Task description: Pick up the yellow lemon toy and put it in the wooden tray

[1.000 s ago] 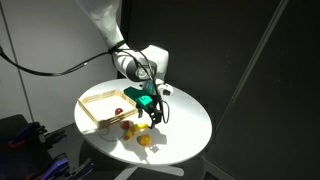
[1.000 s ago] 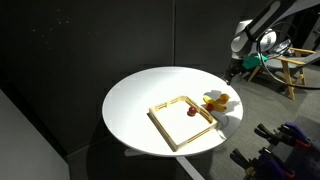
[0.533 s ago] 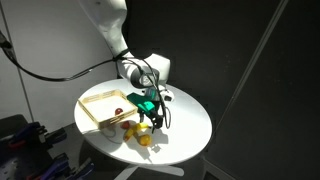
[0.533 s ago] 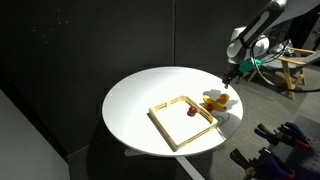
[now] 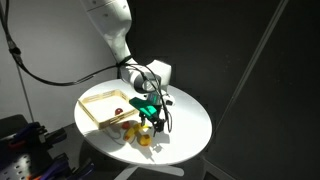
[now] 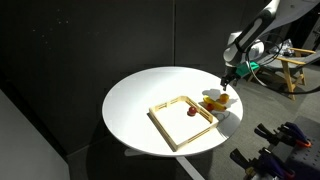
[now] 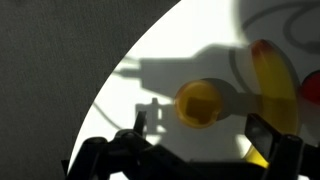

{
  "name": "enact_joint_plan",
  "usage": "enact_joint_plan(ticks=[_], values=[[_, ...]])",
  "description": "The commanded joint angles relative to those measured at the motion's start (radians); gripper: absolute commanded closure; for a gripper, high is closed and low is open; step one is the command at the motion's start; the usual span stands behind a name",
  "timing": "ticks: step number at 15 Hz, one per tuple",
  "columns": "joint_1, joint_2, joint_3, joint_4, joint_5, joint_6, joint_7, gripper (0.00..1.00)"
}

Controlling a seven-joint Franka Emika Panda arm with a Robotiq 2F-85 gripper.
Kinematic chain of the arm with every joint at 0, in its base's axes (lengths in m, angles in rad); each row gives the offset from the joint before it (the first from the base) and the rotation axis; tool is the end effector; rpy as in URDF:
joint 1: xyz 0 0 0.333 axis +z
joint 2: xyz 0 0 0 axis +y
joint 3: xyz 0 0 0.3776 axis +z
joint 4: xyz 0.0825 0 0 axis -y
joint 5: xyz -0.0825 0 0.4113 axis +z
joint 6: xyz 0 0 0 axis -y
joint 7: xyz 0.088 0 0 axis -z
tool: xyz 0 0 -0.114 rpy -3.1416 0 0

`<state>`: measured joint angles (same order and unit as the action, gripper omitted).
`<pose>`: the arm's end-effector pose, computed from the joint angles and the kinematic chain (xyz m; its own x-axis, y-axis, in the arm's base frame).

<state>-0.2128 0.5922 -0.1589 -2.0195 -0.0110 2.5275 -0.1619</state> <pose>0.5950 -0.2290 0.1704 0.9794 -0.1793 -0.0929 -0.1722 -0.9818 0.0800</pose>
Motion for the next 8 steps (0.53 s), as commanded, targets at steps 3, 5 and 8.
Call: enact_joint_plan(ticks=[3,5,8], values=[[-0.011,0.05,0.004,0.049,-0.021,0.004,0.004,0.0],[-0.011,0.063,0.002,0.055,-0.022,0.006,0.005,0.0],[-0.012,0.083,-0.002,0.062,-0.026,0.009,0.003,0.0]])
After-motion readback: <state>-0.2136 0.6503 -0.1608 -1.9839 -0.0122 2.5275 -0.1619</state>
